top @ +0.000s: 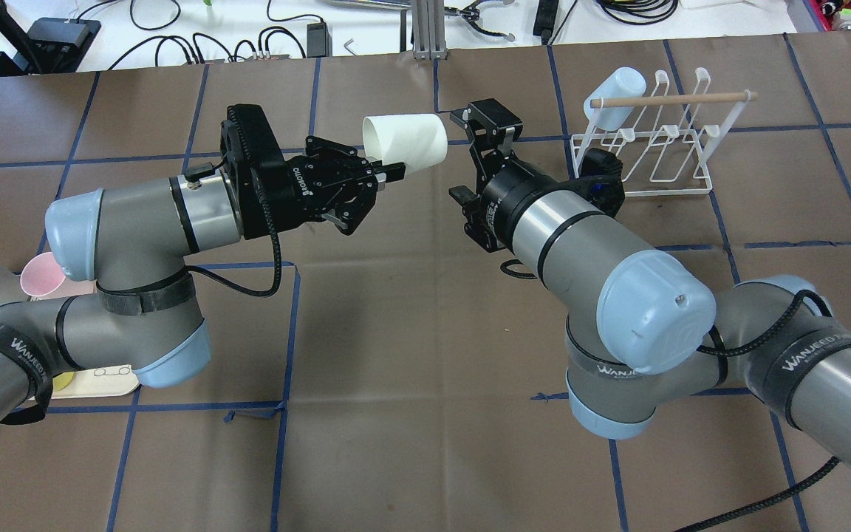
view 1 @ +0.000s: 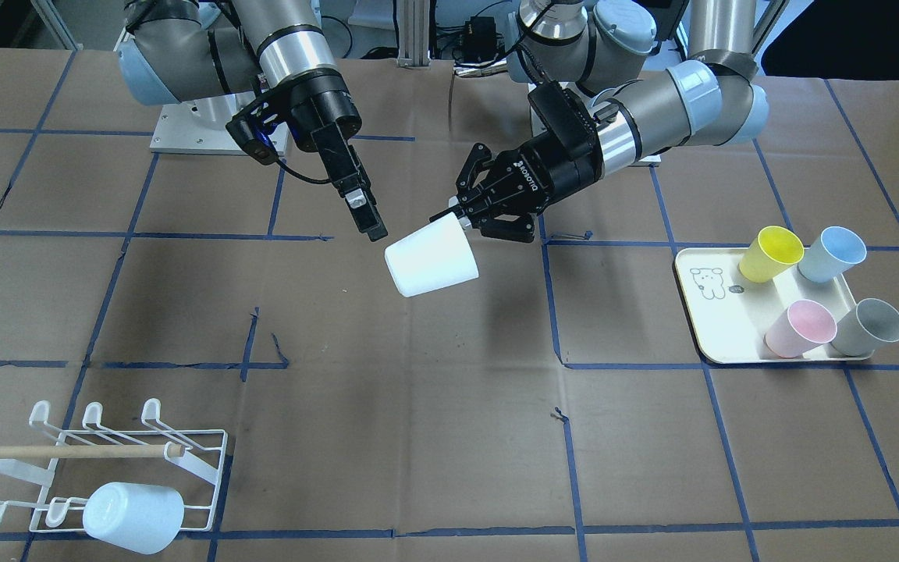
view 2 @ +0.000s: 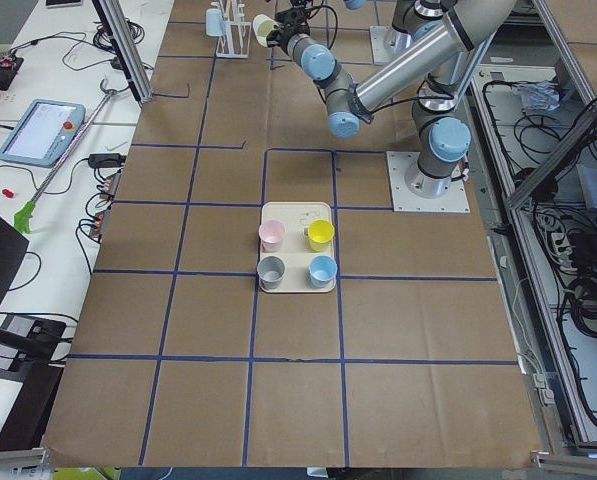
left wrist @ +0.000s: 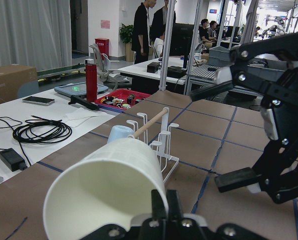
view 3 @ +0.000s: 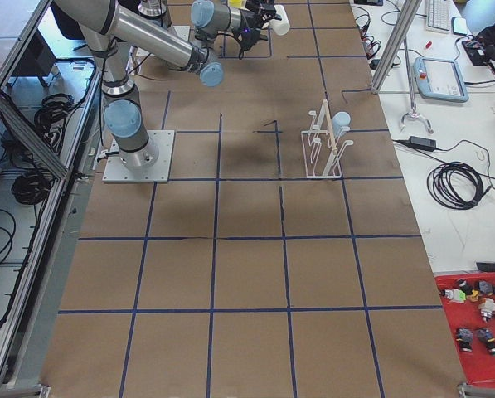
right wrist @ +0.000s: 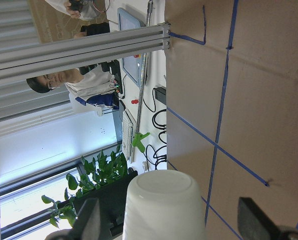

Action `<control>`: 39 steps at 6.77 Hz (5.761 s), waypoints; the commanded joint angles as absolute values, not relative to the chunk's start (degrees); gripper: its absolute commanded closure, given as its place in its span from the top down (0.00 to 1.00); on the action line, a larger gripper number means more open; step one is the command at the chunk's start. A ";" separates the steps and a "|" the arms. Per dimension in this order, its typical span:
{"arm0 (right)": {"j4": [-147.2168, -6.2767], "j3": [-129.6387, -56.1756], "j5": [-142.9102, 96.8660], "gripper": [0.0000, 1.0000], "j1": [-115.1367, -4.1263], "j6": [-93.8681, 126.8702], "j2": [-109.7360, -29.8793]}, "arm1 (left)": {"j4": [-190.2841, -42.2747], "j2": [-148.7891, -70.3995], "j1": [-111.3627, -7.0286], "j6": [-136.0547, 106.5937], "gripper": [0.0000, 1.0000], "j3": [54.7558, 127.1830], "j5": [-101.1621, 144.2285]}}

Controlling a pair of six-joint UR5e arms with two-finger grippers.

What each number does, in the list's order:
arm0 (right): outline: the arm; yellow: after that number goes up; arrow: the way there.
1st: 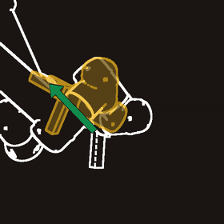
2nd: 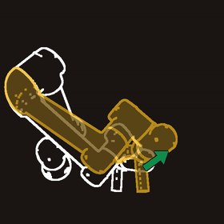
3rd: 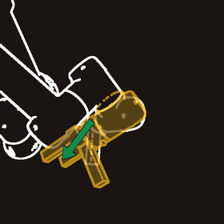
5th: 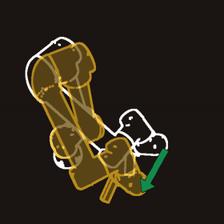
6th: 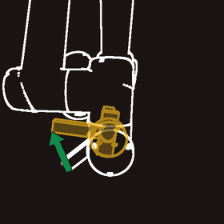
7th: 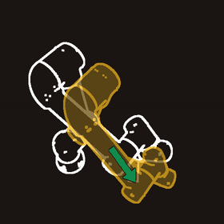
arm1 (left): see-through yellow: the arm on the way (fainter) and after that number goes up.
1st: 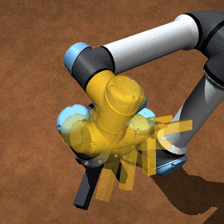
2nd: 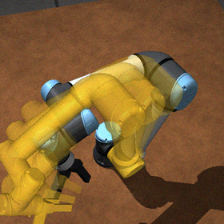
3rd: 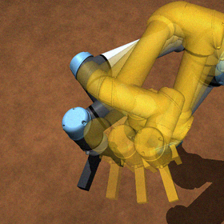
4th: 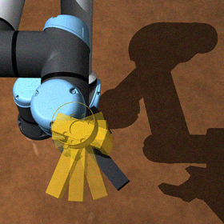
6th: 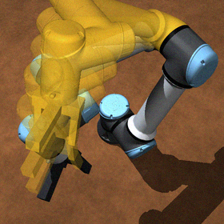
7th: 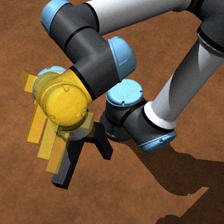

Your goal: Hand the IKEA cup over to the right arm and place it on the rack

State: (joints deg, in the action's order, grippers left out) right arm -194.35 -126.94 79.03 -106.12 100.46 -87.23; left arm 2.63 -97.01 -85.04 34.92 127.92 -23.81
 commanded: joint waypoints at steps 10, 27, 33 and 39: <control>-192.13 -119.81 79.10 1.00 -109.51 102.22 -81.04 | 2.90 -96.77 -84.99 34.01 0.03 127.88 -23.91; -192.83 -118.57 78.84 0.41 -108.12 100.99 -79.81 | 2.81 -96.42 -79.22 27.16 0.99 127.09 -22.60; -204.39 -120.05 79.54 0.30 -96.97 65.09 -77.44 | -1.14 -97.82 -68.64 27.51 0.99 122.97 -33.59; -200.48 -111.54 78.84 0.29 -84.07 14.87 -72.25 | -38.25 -97.65 -82.59 26.64 0.99 103.92 -75.88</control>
